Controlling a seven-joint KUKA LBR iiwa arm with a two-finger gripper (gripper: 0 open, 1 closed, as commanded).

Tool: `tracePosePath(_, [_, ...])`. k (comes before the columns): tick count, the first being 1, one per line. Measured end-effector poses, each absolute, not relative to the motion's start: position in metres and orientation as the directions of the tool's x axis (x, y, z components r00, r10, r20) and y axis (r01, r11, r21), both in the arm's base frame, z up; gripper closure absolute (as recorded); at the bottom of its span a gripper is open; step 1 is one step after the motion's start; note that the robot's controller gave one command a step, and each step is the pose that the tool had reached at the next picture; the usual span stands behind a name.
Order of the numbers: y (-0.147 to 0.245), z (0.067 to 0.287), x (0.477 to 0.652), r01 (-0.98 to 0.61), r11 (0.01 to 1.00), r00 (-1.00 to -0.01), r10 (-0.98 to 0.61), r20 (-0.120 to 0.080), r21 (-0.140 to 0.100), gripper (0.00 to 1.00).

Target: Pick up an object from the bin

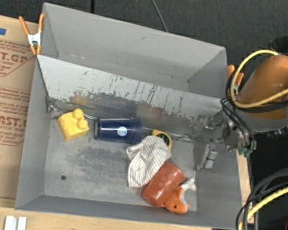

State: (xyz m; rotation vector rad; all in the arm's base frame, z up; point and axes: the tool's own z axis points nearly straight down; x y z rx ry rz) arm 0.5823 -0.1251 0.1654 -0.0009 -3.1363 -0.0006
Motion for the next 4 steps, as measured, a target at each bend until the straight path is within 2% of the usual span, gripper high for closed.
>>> tracePosePath(1, [-0.125, 0.17, 0.584, 0.0, 1.0, -1.0, 0.0, -0.002, -0.001, 0.0])
tracePosePath(2, [-0.087, 0.129, 0.57, -0.266, 0.964, -0.964, -0.266, -0.007, -0.004, 0.0])
tracePosePath(3, [-0.043, 0.125, 0.567, -0.382, 0.924, -0.924, -0.382, -0.002, 0.001, 0.0])
tracePosePath(4, [-0.028, 0.116, 0.557, -0.529, 0.848, -0.848, -0.529, -0.002, -0.001, 0.0])
